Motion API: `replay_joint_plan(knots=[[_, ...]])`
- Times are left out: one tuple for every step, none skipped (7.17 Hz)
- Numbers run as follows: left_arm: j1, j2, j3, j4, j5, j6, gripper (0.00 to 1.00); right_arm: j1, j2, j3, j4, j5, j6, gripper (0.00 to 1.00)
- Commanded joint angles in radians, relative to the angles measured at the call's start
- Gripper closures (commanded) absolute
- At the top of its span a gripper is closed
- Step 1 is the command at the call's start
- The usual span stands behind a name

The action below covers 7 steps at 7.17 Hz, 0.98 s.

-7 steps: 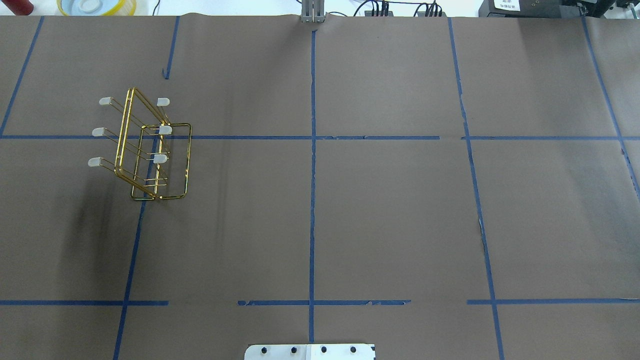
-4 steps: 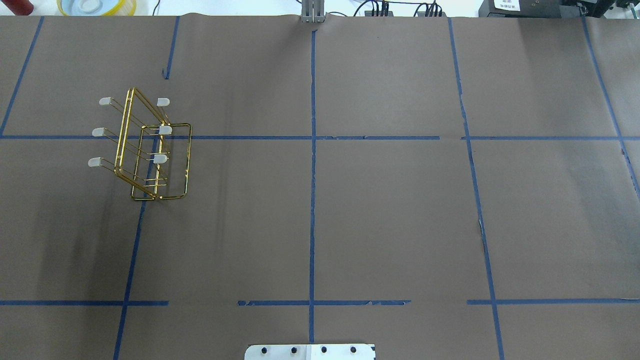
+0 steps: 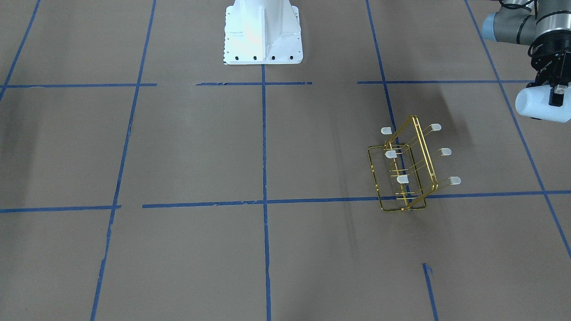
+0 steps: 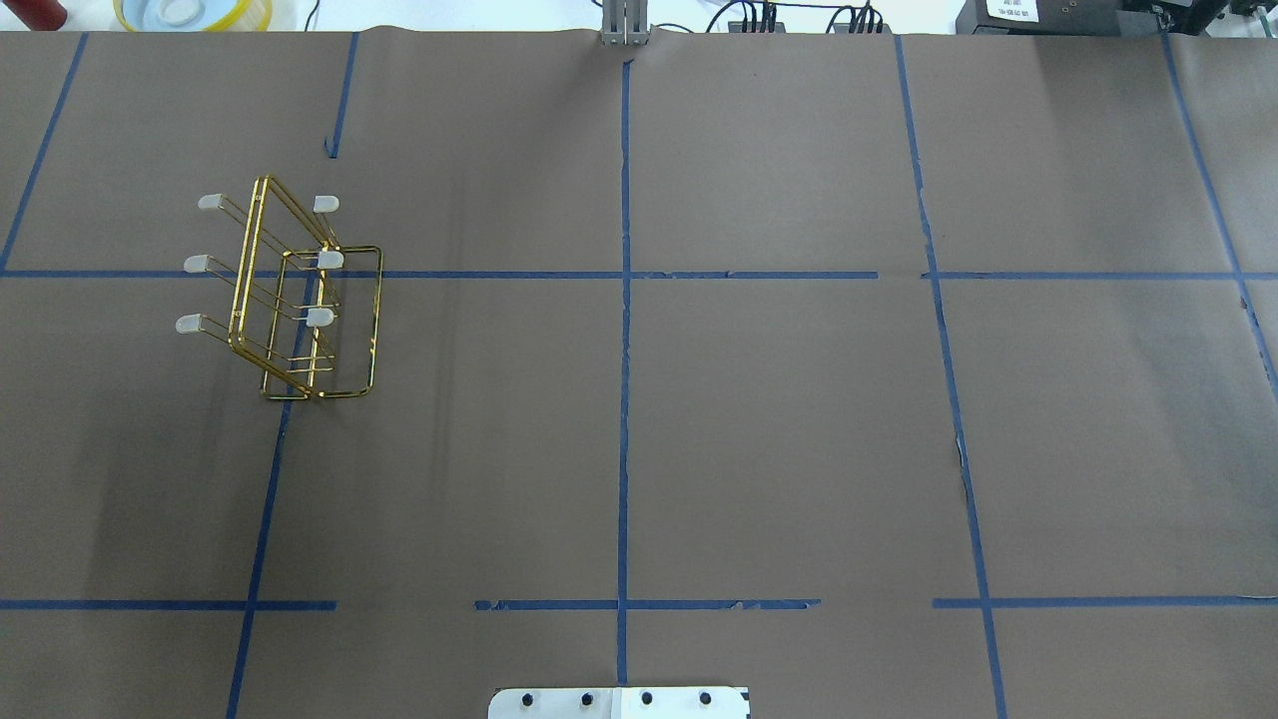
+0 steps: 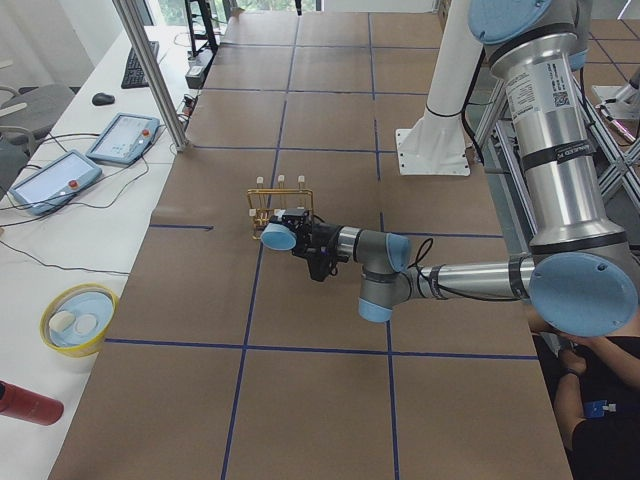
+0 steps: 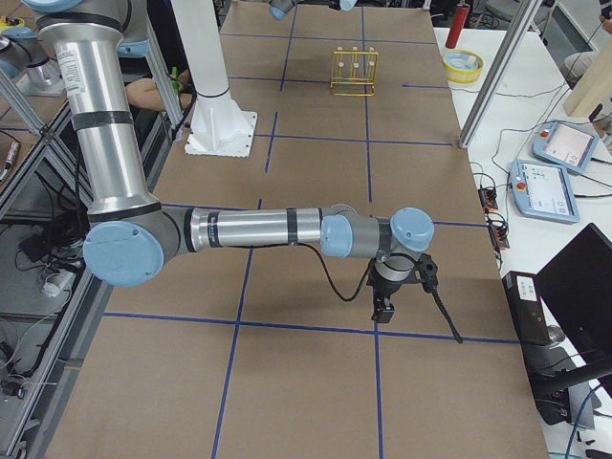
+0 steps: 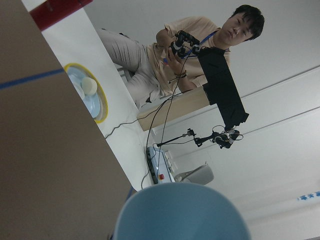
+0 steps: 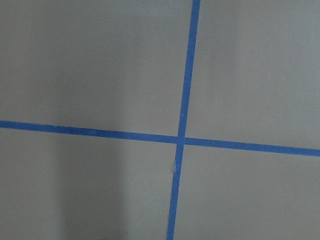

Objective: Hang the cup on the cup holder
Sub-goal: 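Raise the cup and rotate the left wrist to tip it sideways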

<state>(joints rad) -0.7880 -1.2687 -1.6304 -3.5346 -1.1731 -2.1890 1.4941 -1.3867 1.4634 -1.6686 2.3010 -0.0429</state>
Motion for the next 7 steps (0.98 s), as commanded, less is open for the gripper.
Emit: replay_joint_plan(knots=[[0.035,-0.001,-0.032,-0.084,0.001,-0.288,1.00,-0.001,0.000,0.000,0.000,0.000,0.000,0.00],[0.055,-0.005,-0.046,-0.086,0.003,-0.376,1.00,-0.001,0.000,0.000,0.000,0.000,0.000,0.00],[0.084,-0.012,-0.060,-0.086,0.024,-0.455,1.00,0.000,0.000,0.000,0.001,0.000,0.000,0.00],[0.122,-0.023,-0.065,-0.087,0.099,-0.579,1.00,0.000,0.000,0.000,0.000,0.000,0.000,0.00],[0.160,-0.034,-0.065,-0.089,0.171,-0.672,1.00,0.000,0.000,0.000,0.001,0.000,0.000,0.00],[0.182,-0.047,-0.065,-0.092,0.231,-0.789,1.00,-0.001,0.000,0.000,0.001,0.000,0.000,0.00],[0.200,-0.058,-0.063,-0.092,0.301,-0.936,1.00,0.000,0.000,0.000,0.001,0.000,0.000,0.00]])
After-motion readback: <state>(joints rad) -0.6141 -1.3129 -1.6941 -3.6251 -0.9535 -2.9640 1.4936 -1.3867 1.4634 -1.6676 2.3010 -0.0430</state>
